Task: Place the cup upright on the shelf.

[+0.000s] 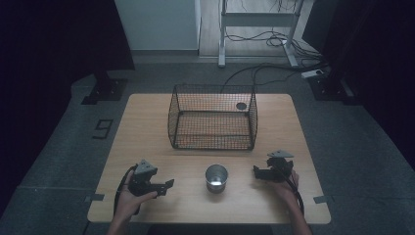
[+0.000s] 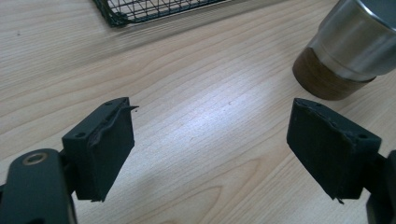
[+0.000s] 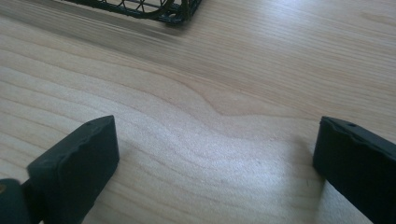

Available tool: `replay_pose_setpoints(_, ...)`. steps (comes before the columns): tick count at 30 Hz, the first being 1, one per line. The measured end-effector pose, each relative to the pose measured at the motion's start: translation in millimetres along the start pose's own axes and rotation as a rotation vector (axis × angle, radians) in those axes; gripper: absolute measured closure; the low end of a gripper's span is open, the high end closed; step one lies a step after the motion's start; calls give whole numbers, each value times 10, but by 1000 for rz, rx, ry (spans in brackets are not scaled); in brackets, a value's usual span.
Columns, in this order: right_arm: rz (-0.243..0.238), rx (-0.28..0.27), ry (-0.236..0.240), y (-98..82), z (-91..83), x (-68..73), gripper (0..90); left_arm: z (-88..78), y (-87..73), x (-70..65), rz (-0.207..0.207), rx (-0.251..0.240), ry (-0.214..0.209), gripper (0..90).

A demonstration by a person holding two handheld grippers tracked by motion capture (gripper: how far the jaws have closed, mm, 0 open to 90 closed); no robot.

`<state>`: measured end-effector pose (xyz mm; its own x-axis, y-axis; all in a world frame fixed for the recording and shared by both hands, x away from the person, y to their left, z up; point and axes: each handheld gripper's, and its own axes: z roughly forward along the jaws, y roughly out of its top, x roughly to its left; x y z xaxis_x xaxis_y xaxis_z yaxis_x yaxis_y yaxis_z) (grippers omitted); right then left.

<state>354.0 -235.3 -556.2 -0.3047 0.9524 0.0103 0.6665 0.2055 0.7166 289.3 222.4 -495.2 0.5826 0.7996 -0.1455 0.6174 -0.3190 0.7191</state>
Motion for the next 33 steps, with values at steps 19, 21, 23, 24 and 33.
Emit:
replay_pose_setpoints(19,33,-104,-14,39,-279,78,122,-40,9,9,-3,-14,-4,152)
replay_pose_setpoints(21,26,-120,-3,60,-329,110,124,-53,9,13,-5,-19,-4,152)
replay_pose_setpoints(23,18,-136,5,80,-372,143,126,-63,9,20,-8,-23,-4,152)
replay_pose_setpoints(24,13,-142,9,89,-392,159,126,-67,9,23,-10,-25,-4,152)
replay_pose_setpoints(33,-12,-201,77,187,-587,333,128,-84,10,42,-15,-36,5,153)
